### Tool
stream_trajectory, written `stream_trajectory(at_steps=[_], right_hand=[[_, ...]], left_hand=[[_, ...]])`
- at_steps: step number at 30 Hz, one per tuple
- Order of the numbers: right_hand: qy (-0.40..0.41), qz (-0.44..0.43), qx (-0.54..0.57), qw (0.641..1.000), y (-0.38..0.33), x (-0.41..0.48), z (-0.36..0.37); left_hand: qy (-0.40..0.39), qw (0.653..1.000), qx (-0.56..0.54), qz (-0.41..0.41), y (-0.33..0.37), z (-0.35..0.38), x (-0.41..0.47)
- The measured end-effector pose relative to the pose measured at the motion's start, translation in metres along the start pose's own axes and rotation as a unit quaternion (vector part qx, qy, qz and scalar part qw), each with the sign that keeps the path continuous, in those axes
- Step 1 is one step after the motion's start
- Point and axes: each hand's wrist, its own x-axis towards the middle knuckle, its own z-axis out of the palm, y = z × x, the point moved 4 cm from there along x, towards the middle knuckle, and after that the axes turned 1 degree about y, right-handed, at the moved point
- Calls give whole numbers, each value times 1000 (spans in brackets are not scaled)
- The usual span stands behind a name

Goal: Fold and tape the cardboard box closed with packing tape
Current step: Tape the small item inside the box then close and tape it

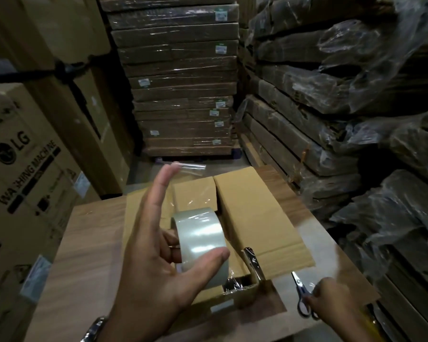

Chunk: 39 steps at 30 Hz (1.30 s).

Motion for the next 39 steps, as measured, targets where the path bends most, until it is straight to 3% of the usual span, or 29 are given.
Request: stream_trajectory(at_steps=[2, 5, 8, 11, 13, 18, 23, 27, 30, 39], right_hand=[[10, -87, 134, 987, -39, -37, -32], [0, -236, 385, 892, -104, -97, -72], [-42, -351, 392, 850, -143, -120, -84], [-68, -365, 428, 824, -151, -119, -84], [-45, -349, 435, 829, -146, -117, -87], [100, -297, 343, 886, -97, -88, -104], [281, -169, 79, 941, -11, -10, -100], [218, -59, -106, 968, 47, 44, -67], [139, -43, -222, 964, 63, 60, -37], [109, -51, -203, 972, 47, 67, -4]], left_hand=[[3, 1000, -12, -1, -2, 5, 0], [-2, 999, -36, -27, -3, 17, 0], [-13, 998, -37, -46, -5, 30, -2], [-38, 995, -41, -86, -15, 30, -3], [-46, 993, -17, -103, -18, 21, -1], [6, 994, -27, -103, -21, -5, 6], [48, 992, -45, -108, -29, -5, 3], [52, 991, -52, -114, -29, 0, -1], [54, 992, -41, -103, -25, 1, 0], [59, 994, 5, -87, -19, -2, 0]])
